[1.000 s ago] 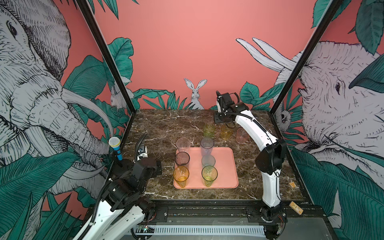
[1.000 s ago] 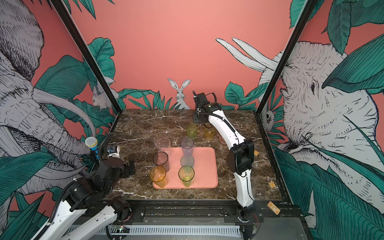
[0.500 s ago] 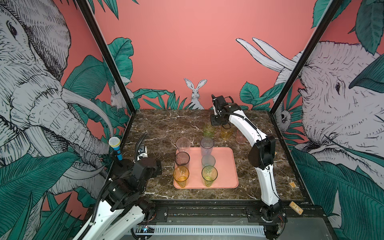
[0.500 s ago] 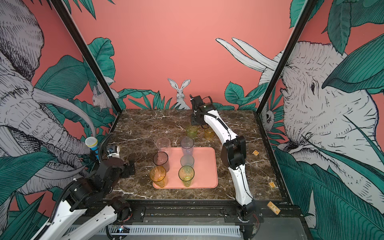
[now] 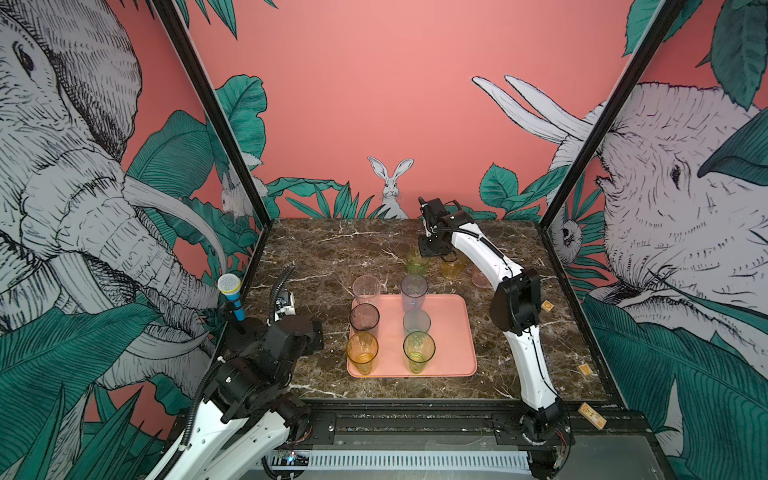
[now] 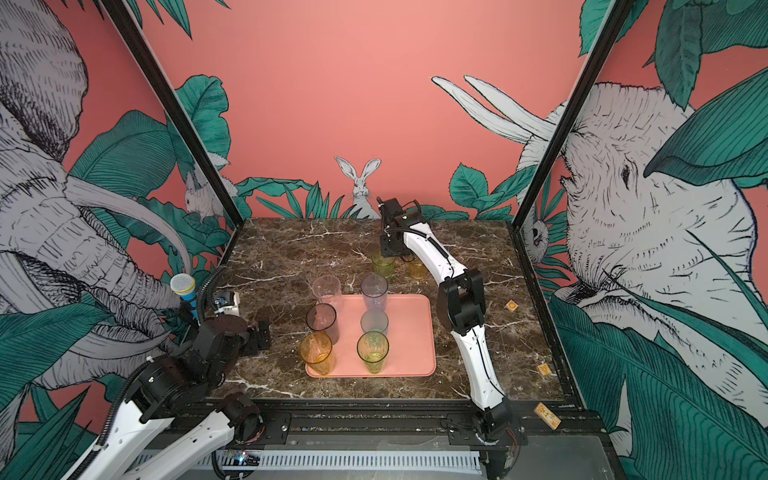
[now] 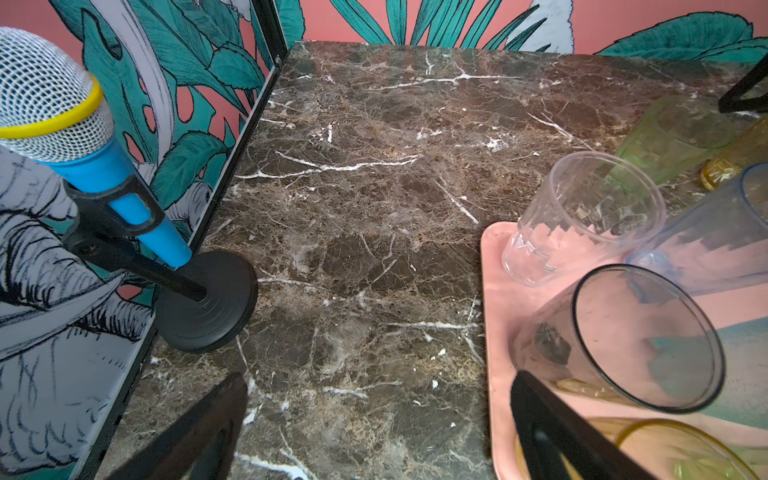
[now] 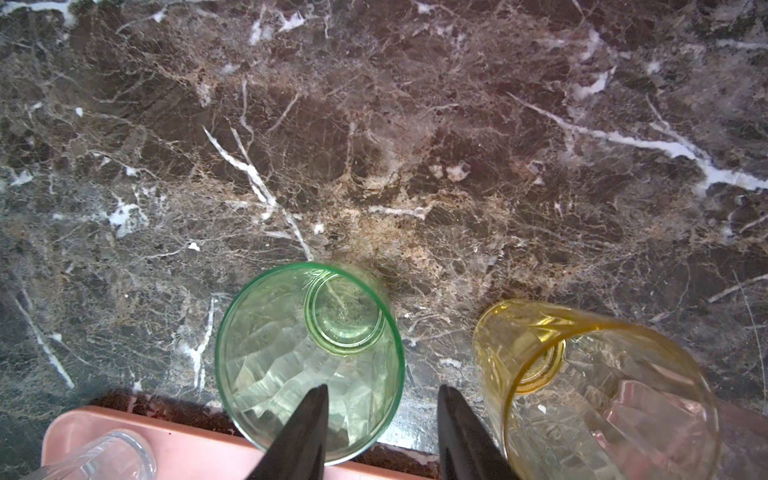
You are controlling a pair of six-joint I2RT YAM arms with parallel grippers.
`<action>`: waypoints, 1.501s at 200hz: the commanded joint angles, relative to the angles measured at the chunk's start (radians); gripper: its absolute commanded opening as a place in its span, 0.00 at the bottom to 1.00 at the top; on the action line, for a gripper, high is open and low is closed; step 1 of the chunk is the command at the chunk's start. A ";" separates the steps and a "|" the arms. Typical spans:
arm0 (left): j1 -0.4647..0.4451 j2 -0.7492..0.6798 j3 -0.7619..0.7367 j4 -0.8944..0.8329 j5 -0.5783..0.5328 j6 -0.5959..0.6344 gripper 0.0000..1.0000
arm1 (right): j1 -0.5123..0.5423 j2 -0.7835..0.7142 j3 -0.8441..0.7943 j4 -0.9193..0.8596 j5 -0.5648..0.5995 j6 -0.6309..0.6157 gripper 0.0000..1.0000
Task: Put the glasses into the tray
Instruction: 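Lower the right gripper and close it on the green glass rim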
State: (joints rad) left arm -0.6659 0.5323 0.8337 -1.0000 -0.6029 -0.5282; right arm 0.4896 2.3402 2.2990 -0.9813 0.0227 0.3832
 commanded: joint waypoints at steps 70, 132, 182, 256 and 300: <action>0.003 -0.007 0.006 -0.016 -0.001 -0.021 0.99 | -0.001 0.055 0.043 -0.022 0.023 0.019 0.39; 0.003 -0.005 0.001 -0.012 0.007 -0.024 0.99 | 0.000 0.086 0.055 -0.006 0.012 0.019 0.29; 0.003 -0.004 0.000 -0.010 0.007 -0.026 0.99 | -0.001 0.105 0.068 -0.004 0.022 0.013 0.23; 0.003 -0.002 -0.004 -0.006 0.011 -0.023 0.99 | -0.001 0.115 0.069 0.007 0.030 0.015 0.13; 0.003 0.000 -0.003 -0.006 0.012 -0.023 0.99 | -0.002 0.105 0.070 0.007 0.027 0.008 0.03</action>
State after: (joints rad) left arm -0.6659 0.5323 0.8337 -0.9997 -0.5873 -0.5335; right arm 0.4896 2.4359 2.3398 -0.9771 0.0376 0.3946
